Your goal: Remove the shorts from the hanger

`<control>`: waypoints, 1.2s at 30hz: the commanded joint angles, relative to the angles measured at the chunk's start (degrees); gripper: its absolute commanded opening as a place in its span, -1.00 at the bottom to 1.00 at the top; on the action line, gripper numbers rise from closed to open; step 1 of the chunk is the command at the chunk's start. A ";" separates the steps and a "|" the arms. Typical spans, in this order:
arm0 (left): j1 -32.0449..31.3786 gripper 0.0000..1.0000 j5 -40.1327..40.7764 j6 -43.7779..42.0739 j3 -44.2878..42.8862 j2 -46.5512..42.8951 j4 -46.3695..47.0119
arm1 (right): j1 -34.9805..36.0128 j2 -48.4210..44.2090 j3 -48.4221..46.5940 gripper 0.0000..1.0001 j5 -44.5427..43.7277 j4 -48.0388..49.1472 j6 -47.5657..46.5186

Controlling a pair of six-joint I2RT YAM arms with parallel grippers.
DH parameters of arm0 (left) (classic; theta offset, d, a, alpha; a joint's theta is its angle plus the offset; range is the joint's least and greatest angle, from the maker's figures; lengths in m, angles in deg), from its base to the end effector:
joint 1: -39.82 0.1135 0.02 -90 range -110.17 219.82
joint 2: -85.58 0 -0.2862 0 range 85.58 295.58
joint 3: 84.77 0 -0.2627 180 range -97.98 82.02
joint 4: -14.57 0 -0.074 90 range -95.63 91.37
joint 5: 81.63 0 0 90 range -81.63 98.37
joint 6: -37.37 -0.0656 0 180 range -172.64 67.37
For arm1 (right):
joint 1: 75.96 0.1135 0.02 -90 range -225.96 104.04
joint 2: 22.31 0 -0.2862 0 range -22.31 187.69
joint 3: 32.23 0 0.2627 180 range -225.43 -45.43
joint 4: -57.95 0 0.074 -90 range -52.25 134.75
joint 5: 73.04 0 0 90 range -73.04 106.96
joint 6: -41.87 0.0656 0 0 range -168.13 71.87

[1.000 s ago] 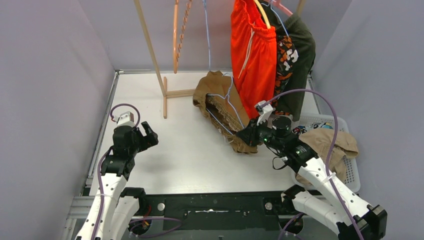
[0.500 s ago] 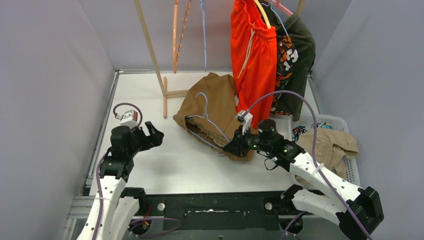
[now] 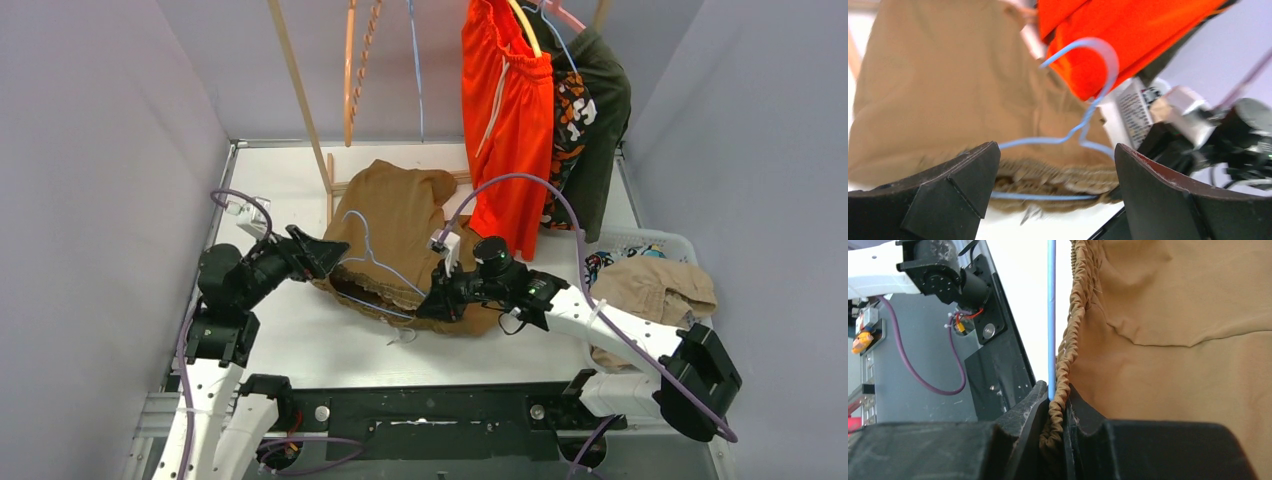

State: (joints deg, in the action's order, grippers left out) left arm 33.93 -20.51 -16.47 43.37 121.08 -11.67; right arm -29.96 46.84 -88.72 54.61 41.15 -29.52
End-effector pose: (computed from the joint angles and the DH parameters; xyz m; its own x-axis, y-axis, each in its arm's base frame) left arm 0.1644 -0.0488 0.3311 -0.4701 -0.4709 -0.7465 0.3540 0.6742 -0.6482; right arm 0.1685 0.2322 0.2614 -0.6234 -0.2819 -0.7293 -0.7809 0.2716 0.5626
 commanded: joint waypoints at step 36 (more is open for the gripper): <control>-20.83 -1.00 22.35 -7.97 -14.60 14.84 -5.63 | 3.65 0.37 -10.08 -0.73 -3.45 -7.00 1.07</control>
State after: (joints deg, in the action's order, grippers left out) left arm 13.32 0.49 -26.48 30.54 138.18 -20.26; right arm -27.03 50.55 -96.74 53.38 33.94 -27.92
